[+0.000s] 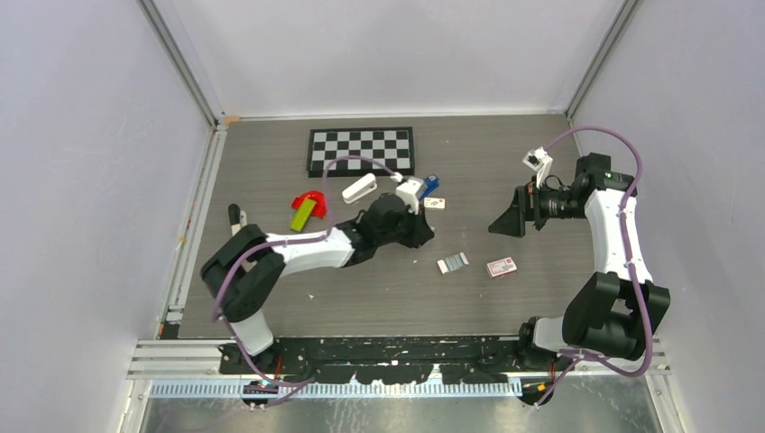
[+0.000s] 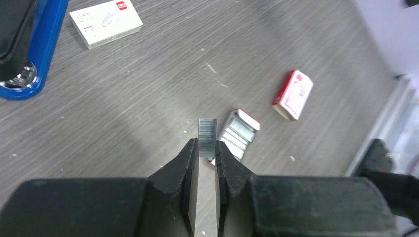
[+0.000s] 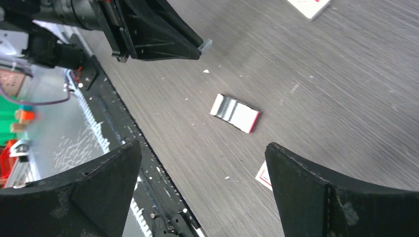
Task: Unload the staples from the stapler
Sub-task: Pick up the staple from the center of the board.
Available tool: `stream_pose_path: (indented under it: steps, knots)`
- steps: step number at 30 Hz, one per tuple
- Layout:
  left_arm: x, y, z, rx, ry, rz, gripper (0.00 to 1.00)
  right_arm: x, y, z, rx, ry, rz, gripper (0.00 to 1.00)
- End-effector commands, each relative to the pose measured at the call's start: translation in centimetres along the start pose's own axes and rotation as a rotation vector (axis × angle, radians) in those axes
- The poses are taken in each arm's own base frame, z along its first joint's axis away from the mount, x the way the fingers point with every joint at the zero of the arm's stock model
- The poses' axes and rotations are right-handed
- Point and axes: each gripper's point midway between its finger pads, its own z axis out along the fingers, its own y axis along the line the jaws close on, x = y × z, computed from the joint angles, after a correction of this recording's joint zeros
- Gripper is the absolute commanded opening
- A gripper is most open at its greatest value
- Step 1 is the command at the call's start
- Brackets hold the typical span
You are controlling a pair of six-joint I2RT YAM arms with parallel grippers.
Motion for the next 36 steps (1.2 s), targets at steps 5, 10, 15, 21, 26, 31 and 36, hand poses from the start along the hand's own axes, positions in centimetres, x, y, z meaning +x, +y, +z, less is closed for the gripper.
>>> stream_pose_path:
  steps: [5, 10, 15, 21, 26, 31, 36]
  knots:
    - [-6.3, -5.4, -6.7, 0.359, -0.328, -0.238, 0.04, -0.8, 6.6, 1.3, -0.287, -0.003, -0.057, 1.00]
    - [-7.1, -5.9, -9.9, 0.461, -0.420, -0.329, 0.04, -1.7, 9.6, 2.5, -0.387, 0.038, -0.062, 1.00]
    - [-7.5, -6.2, -12.2, 0.522, -0.485, -0.390, 0.04, -4.7, 9.5, 4.7, -0.216, -0.019, -0.055, 1.00]
    - [-7.6, -6.1, -13.9, 0.585, -0.548, -0.457, 0.04, -7.3, 12.7, 6.2, -0.389, -0.168, 0.077, 1.00]
    - [-8.0, -6.4, -14.8, 0.631, -0.580, -0.487, 0.04, -7.2, 13.5, 7.3, -0.463, -0.166, 0.146, 1.00]
    - [-8.4, -6.6, -15.2, 0.660, -0.602, -0.510, 0.04, -7.8, 13.9, 8.1, -0.493, -0.185, 0.212, 0.96]
    - [-8.9, -6.8, -15.1, 0.673, -0.603, -0.524, 0.04, -7.6, 15.3, 8.2, -0.537, -0.170, 0.212, 0.83]
